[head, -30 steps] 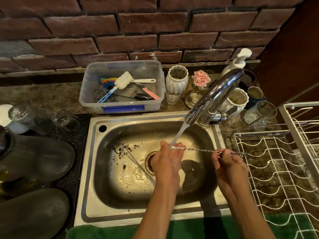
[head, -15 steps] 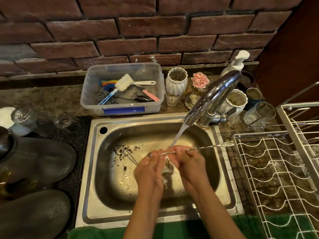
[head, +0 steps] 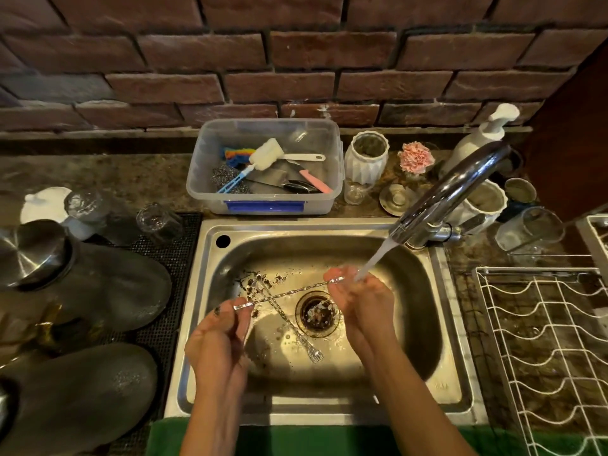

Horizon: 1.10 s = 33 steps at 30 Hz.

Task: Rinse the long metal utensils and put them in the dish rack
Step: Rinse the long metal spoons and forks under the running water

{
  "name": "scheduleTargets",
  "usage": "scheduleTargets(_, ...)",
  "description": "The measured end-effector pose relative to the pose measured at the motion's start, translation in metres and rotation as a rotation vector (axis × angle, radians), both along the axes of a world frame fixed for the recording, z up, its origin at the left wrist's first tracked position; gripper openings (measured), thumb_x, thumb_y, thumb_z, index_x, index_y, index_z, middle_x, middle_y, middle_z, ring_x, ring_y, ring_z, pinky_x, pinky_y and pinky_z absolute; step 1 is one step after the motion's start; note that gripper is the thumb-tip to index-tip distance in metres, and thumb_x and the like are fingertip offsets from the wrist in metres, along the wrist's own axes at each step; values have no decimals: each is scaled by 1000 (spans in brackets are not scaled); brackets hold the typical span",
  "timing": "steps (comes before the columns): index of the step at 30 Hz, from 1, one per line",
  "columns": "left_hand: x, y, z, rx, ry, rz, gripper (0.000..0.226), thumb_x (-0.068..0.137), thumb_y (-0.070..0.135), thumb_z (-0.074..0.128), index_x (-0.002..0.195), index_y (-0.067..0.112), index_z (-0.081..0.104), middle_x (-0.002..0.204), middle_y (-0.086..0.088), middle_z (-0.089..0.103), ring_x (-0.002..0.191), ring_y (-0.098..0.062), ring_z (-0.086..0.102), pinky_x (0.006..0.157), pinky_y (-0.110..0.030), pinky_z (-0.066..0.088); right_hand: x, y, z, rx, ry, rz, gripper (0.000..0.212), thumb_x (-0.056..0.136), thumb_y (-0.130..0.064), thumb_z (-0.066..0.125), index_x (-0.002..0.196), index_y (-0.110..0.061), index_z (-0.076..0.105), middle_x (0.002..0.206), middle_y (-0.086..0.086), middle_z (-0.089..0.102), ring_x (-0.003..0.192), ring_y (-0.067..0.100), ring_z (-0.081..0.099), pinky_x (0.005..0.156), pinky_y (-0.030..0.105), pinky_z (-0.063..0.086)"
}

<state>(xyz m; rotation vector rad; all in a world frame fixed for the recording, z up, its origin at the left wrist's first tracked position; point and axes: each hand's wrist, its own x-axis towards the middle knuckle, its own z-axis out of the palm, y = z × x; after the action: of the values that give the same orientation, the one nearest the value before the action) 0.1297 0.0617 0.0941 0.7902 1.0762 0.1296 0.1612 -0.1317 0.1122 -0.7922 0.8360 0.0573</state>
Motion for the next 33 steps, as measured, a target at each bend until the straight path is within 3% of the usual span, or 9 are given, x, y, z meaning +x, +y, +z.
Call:
scheduleTargets(6, -6, -1, -3, -8, -31, -20, 29, 91, -11, 59, 69, 0, 75, 76, -16, 76, 65, -21, 76, 55, -21, 59, -5, 4, 4, -35, 3, 37, 5, 92, 2, 63, 95, 3, 66, 86, 17, 75, 78, 24, 75, 73, 34, 63)
scheduleTargets(9, -7, 2, -2, 10, -55, -17, 16, 90, -9, 60, 81, -4, 72, 74, -17, 74, 61, -20, 74, 55, -20, 58, -8, 0, 2, -108, 20, -28, 19, 93, 3, 60, 79, -4, 70, 77, 14, 75, 71, 25, 75, 71, 36, 62)
scheduleTargets(14, -8, -3, -4, 3, -96, -34, 12, 96, -1, 58, 102, -6, 66, 85, -18, 65, 53, -13, 64, 52, -18, 56, -13, 4, -1, -187, 43, -9, 53, 104, -21, 49, 59, -17, 77, 68, 17, 74, 65, 27, 73, 66, 35, 60)
scheduleTargets(18, -6, -19, -1, -61, -96, -5, 23, 100, 2, 55, 89, 3, 75, 91, -16, 74, 68, -15, 71, 57, -18, 58, -8, -13, 0, -273, 48, 144, 28, 88, 2, 64, 65, -10, 75, 79, 19, 76, 73, 28, 75, 70, 35, 62)
scheduleTargets(20, -3, -34, 1, -112, -95, -23, 16, 98, 6, 58, 98, 1, 74, 103, -19, 76, 79, -17, 74, 59, -18, 60, -6, -21, -2, -253, 19, 201, 23, 82, 7, 68, 69, -9, 76, 84, 19, 77, 77, 27, 75, 75, 36, 62)
scheduleTargets(23, 2, -63, 2, -162, -116, -131, 25, 94, 9, 62, 116, -2, 67, 110, -19, 75, 74, -16, 75, 59, -18, 59, -8, -31, -10, -128, -5, 136, 11, 94, 0, 61, 91, 2, 71, 89, 23, 76, 79, 27, 76, 78, 37, 63)
scheduleTargets(26, 13, -85, 1, -208, -111, -180, 18, 97, 5, 59, 111, -1, 66, 103, -17, 78, 95, -25, 77, 73, -28, 63, -17, -52, -20, -17, -6, 115, 18, 97, -11, 58, 89, -1, 71, 89, 18, 77, 81, 26, 75, 72, 34, 61)
scheduleTargets(29, 22, -95, -7, -165, -116, -286, 17, 102, 3, 52, 107, 0, 68, 106, -17, 71, 92, -24, 77, 77, -30, 63, -30, -78, -32, -224, 11, 284, 16, 91, -7, 65, 79, -4, 76, 85, 16, 73, 76, 28, 67, 72, 35, 60)
scheduleTargets(33, 26, -120, -21, 10, -114, -519, 16, 101, 2, 54, 106, 2, 69, 97, -13, 66, 90, -24, 74, 85, -35, 62, -46, -96, -52, -894, 134, 708, 11, 89, -11, 70, 80, -14, 76, 87, 3, 75, 86, 18, 68, 83, 37, 54)
